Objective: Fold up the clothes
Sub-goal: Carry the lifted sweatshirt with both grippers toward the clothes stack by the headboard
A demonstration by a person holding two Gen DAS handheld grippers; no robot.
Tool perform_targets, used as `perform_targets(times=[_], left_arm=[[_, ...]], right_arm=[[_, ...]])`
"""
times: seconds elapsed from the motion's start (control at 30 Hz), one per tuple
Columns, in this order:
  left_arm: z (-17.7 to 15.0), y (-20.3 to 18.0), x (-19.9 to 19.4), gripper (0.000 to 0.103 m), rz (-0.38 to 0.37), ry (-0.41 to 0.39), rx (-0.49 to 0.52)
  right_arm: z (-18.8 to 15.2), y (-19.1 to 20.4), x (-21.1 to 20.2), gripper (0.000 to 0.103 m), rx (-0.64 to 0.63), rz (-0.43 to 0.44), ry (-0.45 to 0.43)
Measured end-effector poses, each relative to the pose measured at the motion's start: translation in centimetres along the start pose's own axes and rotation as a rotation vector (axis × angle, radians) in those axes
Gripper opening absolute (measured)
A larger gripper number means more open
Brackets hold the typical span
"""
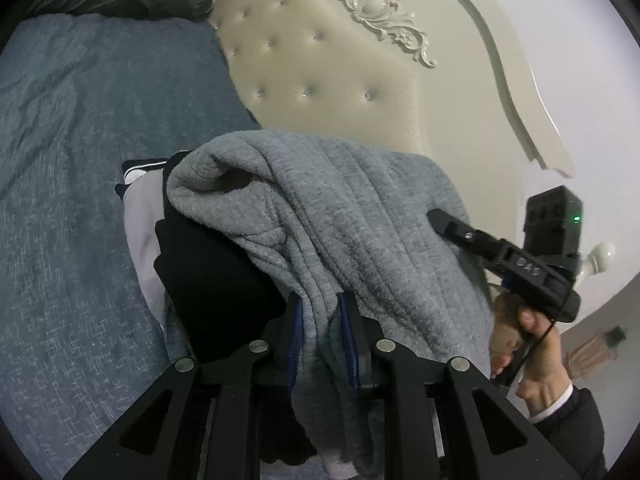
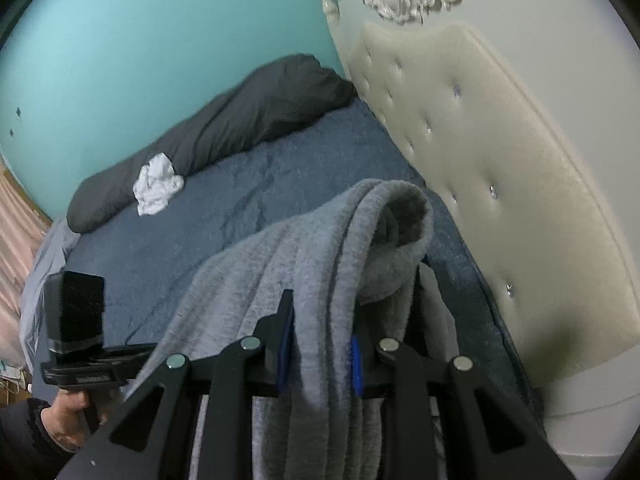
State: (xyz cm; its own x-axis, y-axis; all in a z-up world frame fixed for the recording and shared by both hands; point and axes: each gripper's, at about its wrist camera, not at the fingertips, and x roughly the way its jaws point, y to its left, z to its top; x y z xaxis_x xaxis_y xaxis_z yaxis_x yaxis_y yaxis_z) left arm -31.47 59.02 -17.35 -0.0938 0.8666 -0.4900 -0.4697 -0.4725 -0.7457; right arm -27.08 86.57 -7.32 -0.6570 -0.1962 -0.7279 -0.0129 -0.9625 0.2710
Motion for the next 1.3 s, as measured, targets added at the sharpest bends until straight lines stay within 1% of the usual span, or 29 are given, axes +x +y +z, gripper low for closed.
perform_targets(times=[0.13, 0.2, 0.3, 0.4, 0.5, 0.6, 0.63, 0.67, 0.77, 0.8, 0.87, 0.93, 1.03, 1.17, 1.23, 1.3], left_arm=[[-0.4, -0.7, -0.3, 0.02, 0.004, -0.012, -0.003], [-0.6, -1.1, -0.3, 0.02, 0.01, -0.016, -0.008], [-0.6, -2.1, -0.3, 0.02, 0.03, -0.024, 0.017], [-0.6, -2.2, -0.1, 0.021, 0.05, -0.019, 0.024], [-0.6, -1.5, -0.1, 0.021, 0.058, -0.006, 0.021], [-0.3, -1.2, -0.8, 0.023, 0.043, -0.003, 0.026], [-0.2, -1.3, -1.2, 0.023, 0.042, -0.008, 0.031], [0.0, -1.5, -1.6, 0.023, 0.043, -0.017, 0.04], [1.0, -2.7, -3.3, 0.026, 0.06, -0.066, 0.079], [1.4, -3.2, -3.7, 0.028, 0.064, -0.077, 0.095], [2.1, -4.5, -3.7, 0.03, 0.063, -0.079, 0.136], [2.7, -5.9, -3.2, 0.03, 0.065, -0.069, 0.18], [3.0, -7.9, -1.8, 0.03, 0.083, -0.044, 0.248], [2.2, -8.3, 0.3, 0.028, 0.15, 0.012, 0.29], [1.5, -7.8, 1.0, 0.029, 0.176, 0.034, 0.298], [1.0, -6.9, 1.3, 0.03, 0.192, 0.041, 0.302]], right_arm=[[0.0, -0.7, 0.0, 0.024, 0.021, 0.011, 0.001], [0.2, -0.6, -0.2, 0.024, 0.014, 0.003, 0.013], [0.9, -0.1, -0.4, 0.024, -0.007, -0.009, 0.017], [1.5, 0.1, -0.4, 0.024, -0.029, -0.01, 0.021], [0.9, -0.2, 0.7, 0.024, -0.022, -0.02, 0.043], [0.4, -0.8, 0.7, 0.028, 0.001, -0.031, 0.042], [0.3, -1.0, 0.7, 0.034, 0.009, -0.035, 0.041], [0.1, -1.2, 0.7, 0.036, 0.016, -0.039, 0.041], [0.4, -1.2, -1.1, 0.037, 0.008, -0.083, -0.003], [0.5, -1.1, -1.7, 0.037, 0.012, -0.081, -0.018], [0.5, -1.1, -3.0, 0.041, 0.017, -0.089, -0.049], [0.3, -0.7, -4.1, 0.041, 0.005, -0.105, -0.075], [-0.7, 0.6, -6.1, 0.04, -0.014, -0.06, -0.135], [-2.4, 2.8, -6.1, 0.02, -0.088, -0.024, -0.122], [-3.4, 3.0, -4.9, 0.014, -0.098, -0.036, -0.082], [-4.2, 2.3, -3.5, 0.01, -0.078, -0.055, -0.056]])
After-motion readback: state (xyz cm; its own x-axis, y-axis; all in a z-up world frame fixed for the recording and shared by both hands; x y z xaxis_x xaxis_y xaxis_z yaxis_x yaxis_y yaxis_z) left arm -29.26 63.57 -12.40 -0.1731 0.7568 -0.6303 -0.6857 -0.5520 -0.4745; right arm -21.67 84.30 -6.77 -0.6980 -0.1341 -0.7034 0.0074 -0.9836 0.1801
